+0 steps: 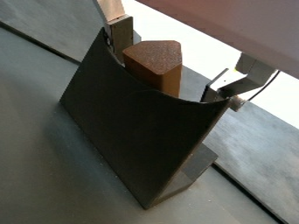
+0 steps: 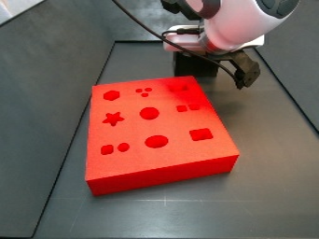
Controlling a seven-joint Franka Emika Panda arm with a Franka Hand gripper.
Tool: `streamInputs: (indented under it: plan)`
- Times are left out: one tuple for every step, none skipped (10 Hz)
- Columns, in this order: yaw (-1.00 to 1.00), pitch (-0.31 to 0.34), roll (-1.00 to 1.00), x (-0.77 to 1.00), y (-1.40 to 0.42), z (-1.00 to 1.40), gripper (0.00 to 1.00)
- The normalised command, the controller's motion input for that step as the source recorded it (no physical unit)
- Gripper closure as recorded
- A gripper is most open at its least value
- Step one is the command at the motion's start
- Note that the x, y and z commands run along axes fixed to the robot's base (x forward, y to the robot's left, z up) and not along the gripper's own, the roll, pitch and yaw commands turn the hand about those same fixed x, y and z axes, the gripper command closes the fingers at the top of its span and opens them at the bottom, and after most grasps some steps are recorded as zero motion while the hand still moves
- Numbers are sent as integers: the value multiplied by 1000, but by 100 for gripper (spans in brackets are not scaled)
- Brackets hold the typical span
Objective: Pick up the 3 prong object. Move up. Rotate the 3 prong object. Place the 3 prong object on the fixture. Regrasp the 3 prong object. Move to above the board. Insert the 3 prong object.
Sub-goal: Regrasp the 3 prong object, then move to above the board.
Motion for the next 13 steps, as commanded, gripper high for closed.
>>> streamInputs:
  plan:
    - [0, 0, 0, 0, 0, 0, 100]
    - [-269, 227, 40, -83, -78, 1000, 100]
    - [-247, 227, 29, -85, -79, 1000, 100]
    - [-156, 236, -4, -89, -71, 1000, 100]
    - [-71, 248, -44, -87, -64, 1000, 100]
    - [19, 258, -65, -84, -62, 1000, 100]
    - [74, 242, -69, -81, -59, 1000, 100]
    - [105, 223, -67, -80, -55, 1000, 100]
    - [161, 157, -64, -73, -51, 1000, 100]
    - [173, 136, -63, -71, -49, 1000, 100]
    - [178, 84, -54, -61, -47, 1000, 100]
    - [166, 45, -45, -54, -44, 1000, 100]
    - [146, 23, -39, -48, -41, 1000, 100]
